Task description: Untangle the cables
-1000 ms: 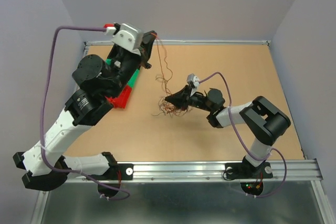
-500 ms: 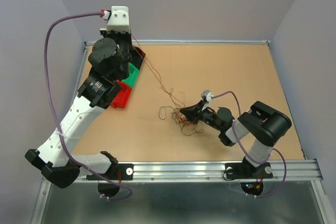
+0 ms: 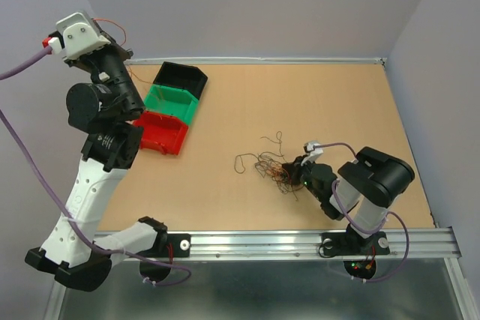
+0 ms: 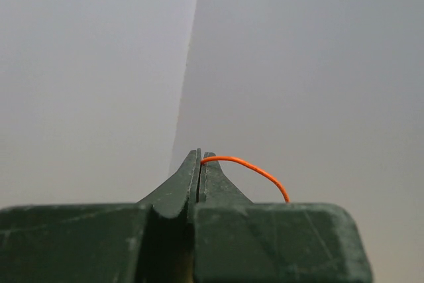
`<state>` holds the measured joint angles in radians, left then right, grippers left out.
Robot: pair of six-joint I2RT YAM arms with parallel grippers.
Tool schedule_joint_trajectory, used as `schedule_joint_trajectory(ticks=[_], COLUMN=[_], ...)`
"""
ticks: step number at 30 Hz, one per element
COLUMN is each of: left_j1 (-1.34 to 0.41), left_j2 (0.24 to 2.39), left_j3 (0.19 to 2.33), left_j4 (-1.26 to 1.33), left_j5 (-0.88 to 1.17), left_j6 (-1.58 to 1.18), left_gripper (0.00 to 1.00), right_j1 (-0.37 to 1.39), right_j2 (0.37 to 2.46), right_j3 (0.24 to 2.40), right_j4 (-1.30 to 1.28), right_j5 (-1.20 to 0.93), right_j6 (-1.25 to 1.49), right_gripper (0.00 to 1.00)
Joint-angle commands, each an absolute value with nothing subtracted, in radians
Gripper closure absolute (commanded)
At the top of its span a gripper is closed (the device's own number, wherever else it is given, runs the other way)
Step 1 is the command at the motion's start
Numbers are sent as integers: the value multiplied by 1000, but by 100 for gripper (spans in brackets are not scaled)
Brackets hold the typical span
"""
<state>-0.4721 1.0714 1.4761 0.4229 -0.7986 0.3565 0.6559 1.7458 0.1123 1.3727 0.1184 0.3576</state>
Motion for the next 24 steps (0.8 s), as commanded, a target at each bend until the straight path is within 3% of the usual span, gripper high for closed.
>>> schedule_joint_trajectory(ticks=[1,4,10,15,24], left_j1=[-391,-316,-311,-278,-264], left_j2=[1106,1082,1112,1095,1108], left_j3=[1480,1476,1477,1367,1499], left_j4=[485,463,328,434,351], left_j5=[-830,-776,-638,-634,-545], left_j6=[388,347,328,367,361], left_gripper=[100,100,100,100,100], right_j1=[641,638,638,640,638], right_j2=[1691,1657,1611,1608,1565], right_j3=[26,9,-23,-32,-26], right_j4=[1753,1752,1743,1743,1680], right_j5=[402,515,473,485,528], right_j6=[432,453,446,434,437], right_gripper=[98,93,89,86,78])
